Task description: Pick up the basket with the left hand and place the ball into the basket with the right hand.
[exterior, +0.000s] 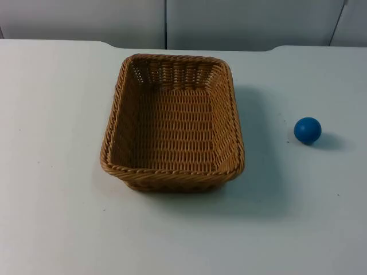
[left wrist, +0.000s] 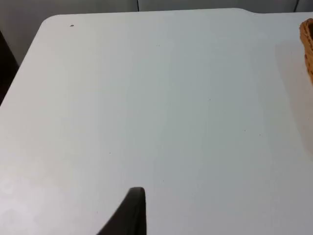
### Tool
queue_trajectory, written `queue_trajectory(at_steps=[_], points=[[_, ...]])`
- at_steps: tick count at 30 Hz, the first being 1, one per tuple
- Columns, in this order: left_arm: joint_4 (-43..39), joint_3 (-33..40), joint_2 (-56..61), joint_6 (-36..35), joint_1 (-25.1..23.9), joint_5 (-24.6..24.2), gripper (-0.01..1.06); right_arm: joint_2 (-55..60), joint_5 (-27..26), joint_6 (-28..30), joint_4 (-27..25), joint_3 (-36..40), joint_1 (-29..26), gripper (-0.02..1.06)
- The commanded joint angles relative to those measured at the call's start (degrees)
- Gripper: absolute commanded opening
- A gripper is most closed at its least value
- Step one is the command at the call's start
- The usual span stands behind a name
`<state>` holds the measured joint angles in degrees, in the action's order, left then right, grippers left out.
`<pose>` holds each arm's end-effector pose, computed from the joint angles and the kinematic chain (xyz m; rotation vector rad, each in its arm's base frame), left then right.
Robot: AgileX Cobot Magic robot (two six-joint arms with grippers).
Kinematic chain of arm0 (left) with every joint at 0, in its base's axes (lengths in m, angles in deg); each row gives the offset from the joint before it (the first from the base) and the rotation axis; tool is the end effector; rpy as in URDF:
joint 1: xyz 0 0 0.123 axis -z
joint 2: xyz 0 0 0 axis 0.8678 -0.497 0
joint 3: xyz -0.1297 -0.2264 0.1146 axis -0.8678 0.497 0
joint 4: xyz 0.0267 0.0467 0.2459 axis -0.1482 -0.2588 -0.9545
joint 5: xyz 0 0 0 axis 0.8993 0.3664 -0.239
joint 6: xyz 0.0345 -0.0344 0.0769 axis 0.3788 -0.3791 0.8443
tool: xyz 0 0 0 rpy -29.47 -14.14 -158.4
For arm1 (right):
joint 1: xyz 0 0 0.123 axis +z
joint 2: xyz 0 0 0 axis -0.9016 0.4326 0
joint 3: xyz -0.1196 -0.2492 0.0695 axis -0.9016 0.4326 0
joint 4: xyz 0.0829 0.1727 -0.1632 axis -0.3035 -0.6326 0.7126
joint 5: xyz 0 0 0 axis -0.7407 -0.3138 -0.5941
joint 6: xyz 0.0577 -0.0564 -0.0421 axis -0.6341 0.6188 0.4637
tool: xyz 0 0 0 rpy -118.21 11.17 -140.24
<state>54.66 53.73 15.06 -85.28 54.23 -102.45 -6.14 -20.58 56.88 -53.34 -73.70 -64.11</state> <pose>-0.0058 -0.0026 0.2810 -0.0324 2.0647 0.0789 -0.0073 -0.0064 0.2804 0.0657 2.0472 -0.0519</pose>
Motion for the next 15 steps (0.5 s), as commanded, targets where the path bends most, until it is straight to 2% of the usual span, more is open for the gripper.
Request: queue_trajectory(at_steps=[1,4,6,7,8,11,15], points=[[0.2,0.4,-0.4,-0.2,0.4,0.5,1.05,-0.2,-0.1,-1.1,0.6,0.4,-0.4,0.95],[2.4,0.4,-2.9,1.1,0.4,0.5,1.05,-0.2,0.0,-3.1,-0.1,0.3,0.9,0.95],[7.0,-0.2,-5.7,6.6,0.4,1.0,1.05,-0.2,0.0,-3.4,0.4,0.3,2.1,0.95],[7.0,-0.2,-5.7,6.6,0.4,1.0,1.05,-0.2,0.0,-3.4,0.4,0.3,2.1,0.95],[10.0,-0.9,-7.3,8.7,0.4,2.3,1.05,-0.2,0.0,-3.6,0.7,0.3,2.3,0.95],[16.0,-3.6,-14.0,8.0,0.4,9.3,1.05,-0.2,0.1,-5.0,1.6,0.3,2.5,0.95],[17.9,-6.1,-23.9,7.9,0.4,13.8,1.05,-0.2,0.1,-5.0,1.6,0.3,2.5,0.95]])
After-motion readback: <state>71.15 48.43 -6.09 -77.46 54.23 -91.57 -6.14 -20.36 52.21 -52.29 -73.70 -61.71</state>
